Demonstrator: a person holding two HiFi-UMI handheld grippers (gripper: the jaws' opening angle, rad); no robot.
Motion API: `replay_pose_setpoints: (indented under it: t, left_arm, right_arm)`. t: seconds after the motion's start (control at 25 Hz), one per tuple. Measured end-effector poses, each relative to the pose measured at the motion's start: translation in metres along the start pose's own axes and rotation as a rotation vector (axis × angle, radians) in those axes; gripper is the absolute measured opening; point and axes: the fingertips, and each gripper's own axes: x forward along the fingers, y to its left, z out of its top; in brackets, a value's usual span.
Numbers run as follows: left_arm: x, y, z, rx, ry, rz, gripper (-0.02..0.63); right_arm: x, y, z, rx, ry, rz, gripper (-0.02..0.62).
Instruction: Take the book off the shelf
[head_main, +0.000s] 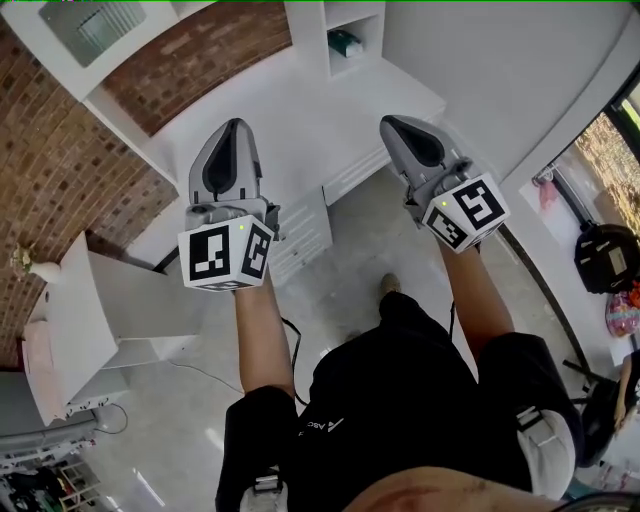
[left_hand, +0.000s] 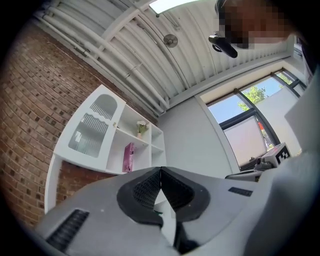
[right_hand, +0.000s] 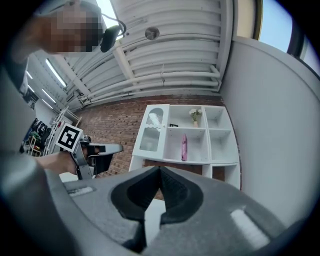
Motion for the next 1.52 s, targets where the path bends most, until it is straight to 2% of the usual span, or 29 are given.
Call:
replay_pose_setpoints:
  t: [0.28,0.52,0.8,0.96,1.16,1.28,1.4,1.52]
  left_arm:
    - [0.072,0.035,-0.032,-0.009,0.017,0.093,-0.002]
    - [0.177,0.058,-0.059,0.047,0.012,0.200,0.014]
    - [0.309,0.102,-0.052,0.132,0.008,0.357,0.132]
    - [0.383,0.132,-0.062,0.134,0.058,0.415,0.223]
    - [0.447,0.176,-0.076,0.134,0.131,0.510,0.287]
    - [0.473,0.203,-0.085,0.141,0.168,0.552,0.301]
    - [0.494,0.222,-0.093,0.150,0.198,0.572,0.301]
    - [0.516,0.234,-0.102,0.145,0.224,0.559,0.301]
  right_arm:
    - [0.056,-0.068,-0.014,-0.008,-0.049,0.040,0.002]
    - [0.113,-0.163,-0.034,-0.060,-0.089,0.107,0.002]
    - [0.186,-0.259,-0.040,-0.089,-0.104,0.228,0.002]
    - [0.222,-0.303,-0.045,-0.087,-0.111,0.269,0.002]
    - [0.247,-0.335,-0.053,-0.078,-0.120,0.299,0.002]
    - [0.256,-0.346,-0.065,-0.068,-0.113,0.303,0.002]
    - [0.262,-0.354,-0.073,-0.070,-0.106,0.301,0.002]
    - [0.268,-0.360,-0.077,-0.077,-0.107,0.298,0.002]
